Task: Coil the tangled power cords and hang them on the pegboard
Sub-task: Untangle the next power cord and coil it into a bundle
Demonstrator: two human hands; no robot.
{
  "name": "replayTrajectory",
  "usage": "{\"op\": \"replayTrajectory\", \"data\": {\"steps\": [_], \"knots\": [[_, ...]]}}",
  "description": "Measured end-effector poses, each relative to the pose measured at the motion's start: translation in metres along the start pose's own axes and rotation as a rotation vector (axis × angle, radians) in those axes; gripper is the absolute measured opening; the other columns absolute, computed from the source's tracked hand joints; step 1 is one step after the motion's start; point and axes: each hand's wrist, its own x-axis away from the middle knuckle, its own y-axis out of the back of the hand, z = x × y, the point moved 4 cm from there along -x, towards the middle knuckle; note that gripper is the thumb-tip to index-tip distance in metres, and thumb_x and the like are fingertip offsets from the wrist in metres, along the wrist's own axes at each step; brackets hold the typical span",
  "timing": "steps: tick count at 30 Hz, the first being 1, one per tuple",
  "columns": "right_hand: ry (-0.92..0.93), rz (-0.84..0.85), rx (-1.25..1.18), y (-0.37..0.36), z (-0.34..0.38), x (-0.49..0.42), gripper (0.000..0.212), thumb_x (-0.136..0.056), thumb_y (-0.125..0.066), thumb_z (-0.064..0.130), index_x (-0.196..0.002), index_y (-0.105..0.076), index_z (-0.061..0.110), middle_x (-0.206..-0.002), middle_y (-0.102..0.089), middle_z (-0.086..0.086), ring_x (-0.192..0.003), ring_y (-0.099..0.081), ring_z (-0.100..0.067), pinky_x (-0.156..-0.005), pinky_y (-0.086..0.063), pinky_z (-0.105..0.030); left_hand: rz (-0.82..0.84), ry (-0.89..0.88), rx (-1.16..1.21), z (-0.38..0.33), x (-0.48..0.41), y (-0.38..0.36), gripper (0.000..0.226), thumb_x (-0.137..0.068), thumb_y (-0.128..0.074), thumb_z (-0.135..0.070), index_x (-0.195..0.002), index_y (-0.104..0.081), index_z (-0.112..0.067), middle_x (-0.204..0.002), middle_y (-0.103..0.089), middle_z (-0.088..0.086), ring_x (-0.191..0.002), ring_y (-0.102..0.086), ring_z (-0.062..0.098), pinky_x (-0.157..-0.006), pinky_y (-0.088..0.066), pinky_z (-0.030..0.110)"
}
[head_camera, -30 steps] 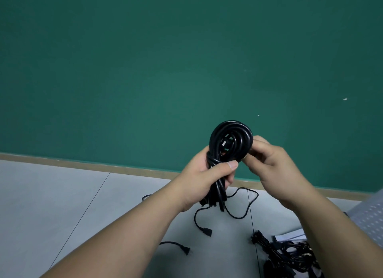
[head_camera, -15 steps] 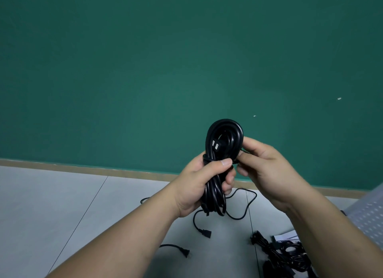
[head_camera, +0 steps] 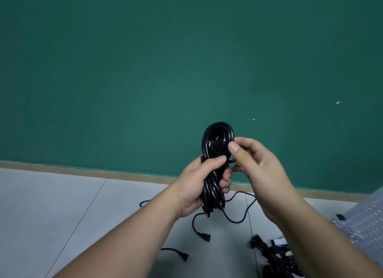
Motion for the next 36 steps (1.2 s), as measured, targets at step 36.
{"op": "replayTrajectory", "data": {"steps": [36], "knots": [[-0.154, 0.136, -0.332, -0.008, -0.021, -0.008, 0.049, -0.095, -0.066, 0.045, -0.122, -0.068, 0.005, -0.072, -0.055, -0.008, -0.051, -0.038, -0.022, -0.05, -0.033, -0.033, -0.18, 0.042, -0.01, 0.008, 0.004, -0.017, 0.06, -0.11, -0.043, -0.053, -0.119, -0.062, 0.004, -0.077, -0.053, 0.016, -0.063, -0.046, 0.024, -0.063, -0.037, 0.036]]}}
